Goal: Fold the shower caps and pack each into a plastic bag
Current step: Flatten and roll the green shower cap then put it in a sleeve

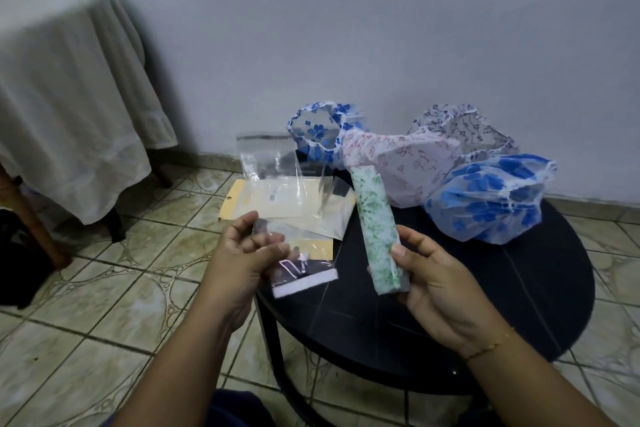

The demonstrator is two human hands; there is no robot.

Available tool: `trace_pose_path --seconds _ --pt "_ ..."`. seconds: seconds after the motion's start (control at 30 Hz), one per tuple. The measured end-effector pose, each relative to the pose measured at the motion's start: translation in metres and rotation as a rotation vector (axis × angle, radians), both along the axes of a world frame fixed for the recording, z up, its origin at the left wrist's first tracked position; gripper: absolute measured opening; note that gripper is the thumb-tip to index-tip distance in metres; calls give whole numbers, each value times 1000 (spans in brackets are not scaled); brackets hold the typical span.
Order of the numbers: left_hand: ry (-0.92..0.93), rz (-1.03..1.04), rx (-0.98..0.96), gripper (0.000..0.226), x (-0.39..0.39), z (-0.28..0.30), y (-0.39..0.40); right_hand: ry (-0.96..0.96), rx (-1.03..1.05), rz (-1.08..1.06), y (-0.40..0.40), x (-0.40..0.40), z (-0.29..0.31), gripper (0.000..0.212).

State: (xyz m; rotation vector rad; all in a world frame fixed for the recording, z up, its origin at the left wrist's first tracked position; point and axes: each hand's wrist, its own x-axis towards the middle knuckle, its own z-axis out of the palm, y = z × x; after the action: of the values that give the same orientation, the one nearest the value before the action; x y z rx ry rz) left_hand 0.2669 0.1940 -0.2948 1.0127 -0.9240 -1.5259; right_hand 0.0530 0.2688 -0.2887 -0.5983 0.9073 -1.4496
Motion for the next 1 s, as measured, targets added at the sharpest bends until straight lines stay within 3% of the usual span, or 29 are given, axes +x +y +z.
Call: trace_pose_path --seconds 0.17,0.23,0.4,0.5,0.63,0.77,0.87,1.0 --pt "-63 -343 72 73 -27 -1 18 -169 -8 37 5 -5 2 49" --pt "-111 -484 88 78 -36 -2 23 -160 17 72 8 -8 3 52" --pt "-276 -762 77 90 -51 -2 33 -72 137 110 18 -20 6 35" --pt "-261 -539 75 84 -64 -3 31 -11 210 112 23 -27 5 38" --pt "-278 -144 -175 52 -81 -5 22 38 276 119 31 -36 2 40" --pt "-326 -238 -203 44 -85 -8 14 35 298 119 39 -47 2 39" --pt "-324 -328 -101 47 -91 -10 11 51 286 99 43 -62 3 28" --pt "-252 -390 24 41 -102 -8 13 179 208 -22 47 -84 11 32"
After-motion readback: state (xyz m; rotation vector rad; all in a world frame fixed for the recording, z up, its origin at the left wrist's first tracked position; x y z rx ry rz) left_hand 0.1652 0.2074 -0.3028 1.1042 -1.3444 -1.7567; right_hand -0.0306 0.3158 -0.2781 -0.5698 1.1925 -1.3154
